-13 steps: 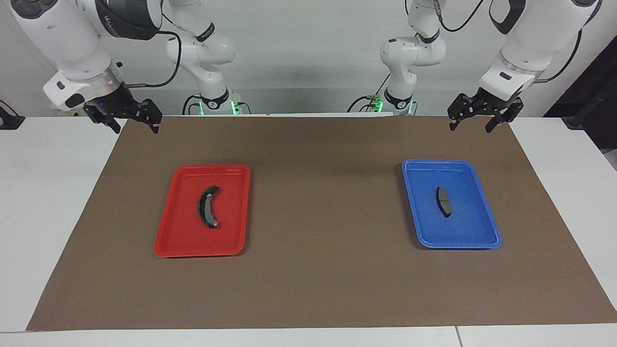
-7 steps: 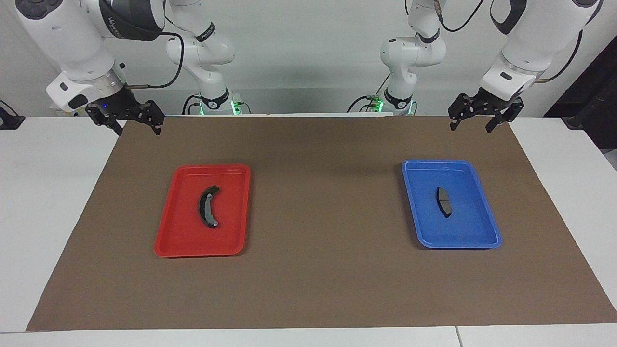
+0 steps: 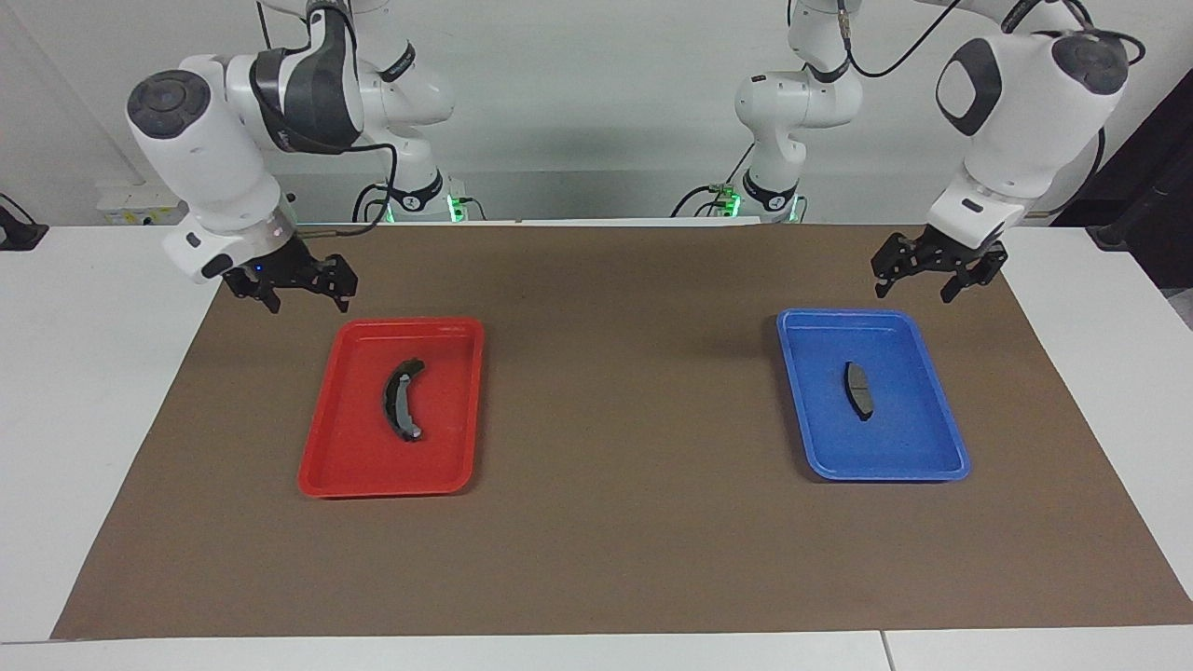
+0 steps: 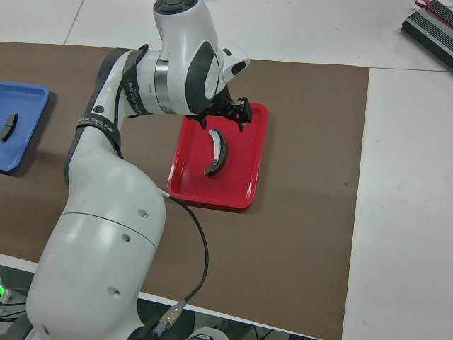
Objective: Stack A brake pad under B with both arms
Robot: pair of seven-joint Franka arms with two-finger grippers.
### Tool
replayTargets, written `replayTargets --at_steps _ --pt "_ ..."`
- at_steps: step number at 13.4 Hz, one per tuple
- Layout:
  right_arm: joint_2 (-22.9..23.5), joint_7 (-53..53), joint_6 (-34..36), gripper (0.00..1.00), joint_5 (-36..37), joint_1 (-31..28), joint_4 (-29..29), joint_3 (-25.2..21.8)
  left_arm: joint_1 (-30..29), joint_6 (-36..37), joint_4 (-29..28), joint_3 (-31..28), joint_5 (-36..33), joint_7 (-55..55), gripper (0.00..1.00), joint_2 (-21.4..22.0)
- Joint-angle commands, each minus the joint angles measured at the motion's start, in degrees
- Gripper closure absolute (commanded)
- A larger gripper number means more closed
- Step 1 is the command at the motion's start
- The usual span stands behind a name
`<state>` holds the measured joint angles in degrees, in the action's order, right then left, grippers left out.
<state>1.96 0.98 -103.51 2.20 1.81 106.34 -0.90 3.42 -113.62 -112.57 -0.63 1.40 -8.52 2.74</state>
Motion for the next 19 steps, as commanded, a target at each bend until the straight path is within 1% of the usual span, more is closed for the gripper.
replayTargets --at_steps 1,3,4,5,6,7,9,12,14,15,16,17,18,19 --pt "0.76 0.86 -5.36 0.00 -0.36 -0.84 3.70 1.69 -0.08 -15.43 -11.42 0.01 -0.35 -0.97 0.00 0.88" --pt "2.61 3.13 -8.01 0.00 -0.36 -0.75 4.31 2.74 -0.08 -24.06 -15.38 0.01 -0.35 -1.14 0.00 -2.55" --pt "3.31 4.02 -9.41 0.00 -0.36 -0.84 5.01 3.53 -0.16 -27.32 -16.70 0.01 -0.35 -1.41 0.00 -3.70" --pt "3.75 4.46 -12.04 0.00 -0.36 -0.84 6.67 4.50 -0.16 -29.09 -16.98 -0.08 -0.35 -1.67 0.00 -5.45" --pt "3.58 4.55 -15.72 0.00 -0.36 -0.84 9.38 4.94 -0.16 -29.72 -16.72 -0.34 -0.35 -2.11 0.00 -7.12" --pt "3.49 4.55 -17.84 0.00 -0.36 -0.84 11.06 4.94 -0.25 -30.42 -16.63 -0.34 -0.35 -2.02 0.00 -8.79" --pt "4.10 4.55 -19.17 0.00 -0.36 -0.84 11.96 5.03 -1.30 -31.66 -16.63 -0.43 -0.35 -1.50 0.00 -11.52" --pt "5.25 4.73 -23.04 0.00 -0.36 -0.84 14.15 5.03 -1.66 -30.87 -16.89 -0.52 -0.35 -1.50 0.00 -12.15" --pt "7.26 6.13 -24.80 0.00 -0.36 -0.76 14.07 5.55 -2.36 -30.87 -16.89 -0.52 -0.35 -1.50 0.03 -12.85" --pt "8.58 6.40 -25.94 0.00 -0.36 -0.75 13.90 6.17 -2.36 -30.78 -16.89 -0.52 -0.35 -1.50 0.08 -12.85" --pt "9.37 6.31 -27.43 0.01 -0.36 -0.75 13.89 6.18 -2.36 -30.61 -16.89 -0.52 -0.35 -1.41 0.18 -12.85" --pt "10.17 6.14 -27.79 0.04 -0.36 -0.84 13.89 6.18 -2.36 -30.60 -16.89 -0.52 -0.35 -1.50 0.33 -12.85" --pt "10.78 6.22 -28.75 0.07 -0.36 -0.76 13.89 6.18 -2.36 -29.91 -16.72 -0.52 -0.35 -1.50 0.51 -12.85" --pt "11.57 6.22 -29.28 0.10 -0.36 -0.75 13.89 6.18 -2.36 -29.81 -16.71 -0.52 -0.35 -1.50 0.62 -12.85"
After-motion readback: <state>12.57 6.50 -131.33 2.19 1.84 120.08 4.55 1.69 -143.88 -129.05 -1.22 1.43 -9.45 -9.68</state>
